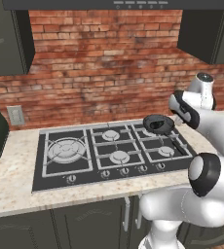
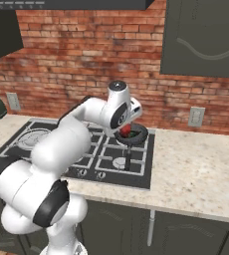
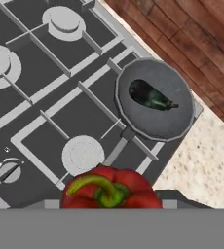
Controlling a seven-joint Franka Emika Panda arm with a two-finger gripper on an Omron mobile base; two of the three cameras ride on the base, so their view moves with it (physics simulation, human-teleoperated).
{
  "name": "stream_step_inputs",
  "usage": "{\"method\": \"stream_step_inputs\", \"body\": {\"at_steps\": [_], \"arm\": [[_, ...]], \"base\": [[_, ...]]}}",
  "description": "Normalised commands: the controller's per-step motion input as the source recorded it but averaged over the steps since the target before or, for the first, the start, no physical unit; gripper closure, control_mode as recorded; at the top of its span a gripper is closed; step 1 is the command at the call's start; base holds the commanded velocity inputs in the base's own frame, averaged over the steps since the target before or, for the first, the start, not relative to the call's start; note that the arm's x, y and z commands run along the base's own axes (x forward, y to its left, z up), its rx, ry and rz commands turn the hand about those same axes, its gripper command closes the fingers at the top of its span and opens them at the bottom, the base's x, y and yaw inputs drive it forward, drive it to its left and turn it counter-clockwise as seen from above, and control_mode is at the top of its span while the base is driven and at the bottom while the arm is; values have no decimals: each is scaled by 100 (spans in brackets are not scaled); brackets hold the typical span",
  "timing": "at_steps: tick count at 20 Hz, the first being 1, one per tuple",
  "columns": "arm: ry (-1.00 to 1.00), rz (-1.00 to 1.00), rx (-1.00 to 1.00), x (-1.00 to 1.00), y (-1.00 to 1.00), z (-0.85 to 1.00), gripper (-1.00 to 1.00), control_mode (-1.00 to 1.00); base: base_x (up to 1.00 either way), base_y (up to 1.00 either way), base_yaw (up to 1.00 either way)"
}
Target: Put the eggplant and bell pepper in the pan. Then turn on the rear right burner and set the heat to medium.
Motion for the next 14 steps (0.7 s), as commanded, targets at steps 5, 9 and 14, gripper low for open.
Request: {"method": "stream_step_inputs", "body": {"at_steps": [5, 9, 14], "arm": [[7, 0, 0, 60, 5, -3, 100, -100], [12, 0, 0, 52, 0, -18, 100, -100], [15, 0, 0, 47, 0, -28, 100, -100]], "base": [[0, 0, 0], [0, 0, 0], [0, 0, 0]]}}
